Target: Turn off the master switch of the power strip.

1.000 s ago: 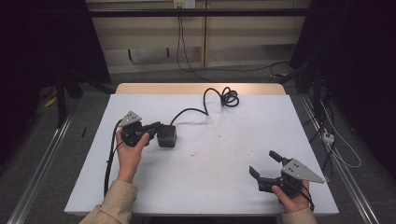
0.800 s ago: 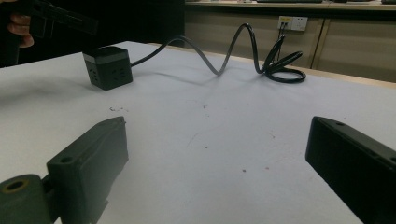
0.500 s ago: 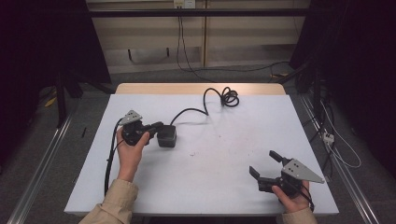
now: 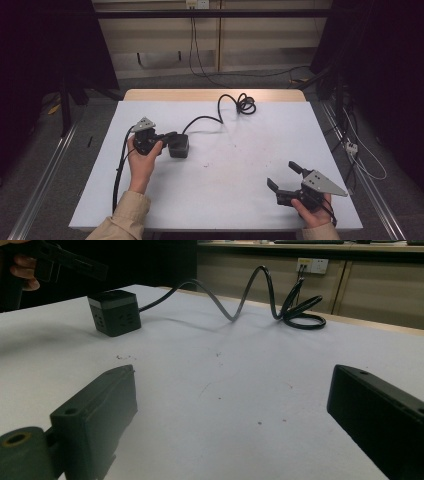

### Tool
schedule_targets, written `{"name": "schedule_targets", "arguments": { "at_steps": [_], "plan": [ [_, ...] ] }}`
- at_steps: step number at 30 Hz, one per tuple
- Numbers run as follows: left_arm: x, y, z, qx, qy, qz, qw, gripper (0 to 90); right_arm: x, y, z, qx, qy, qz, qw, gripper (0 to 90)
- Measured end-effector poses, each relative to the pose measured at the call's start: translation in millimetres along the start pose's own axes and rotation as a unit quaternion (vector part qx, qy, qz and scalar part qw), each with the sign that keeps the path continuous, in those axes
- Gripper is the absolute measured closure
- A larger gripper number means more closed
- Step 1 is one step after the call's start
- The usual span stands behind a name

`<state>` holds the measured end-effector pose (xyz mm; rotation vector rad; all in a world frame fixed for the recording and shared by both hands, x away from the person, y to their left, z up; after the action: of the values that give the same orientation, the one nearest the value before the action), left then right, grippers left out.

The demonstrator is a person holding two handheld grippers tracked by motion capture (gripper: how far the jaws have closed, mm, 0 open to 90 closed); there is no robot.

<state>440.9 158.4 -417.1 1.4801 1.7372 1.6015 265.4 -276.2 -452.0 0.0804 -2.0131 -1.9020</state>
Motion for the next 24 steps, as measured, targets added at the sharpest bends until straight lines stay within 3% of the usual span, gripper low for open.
{"name": "schedule_targets", "arguments": {
  "at_steps": [24],
  "plan": [
    [-2.7,-6.3,0.0,-0.001,0.005,0.023,0.9997,90.0,-0.1,0.0,0.4,0.000,0.000,0.001,1.0000,5.3]
  ]
}}
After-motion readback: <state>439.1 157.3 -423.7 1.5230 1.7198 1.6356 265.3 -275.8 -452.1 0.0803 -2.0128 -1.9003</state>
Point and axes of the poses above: each handheld gripper's, and its own axes: x roughly backward along the jaws, y roughly out of its top, z roughly to its left, the point moved 1 cm from there along -x, roughly forward along the jaws, and after that the axes turned 12 degrees about -y, right-handed, at the moved point
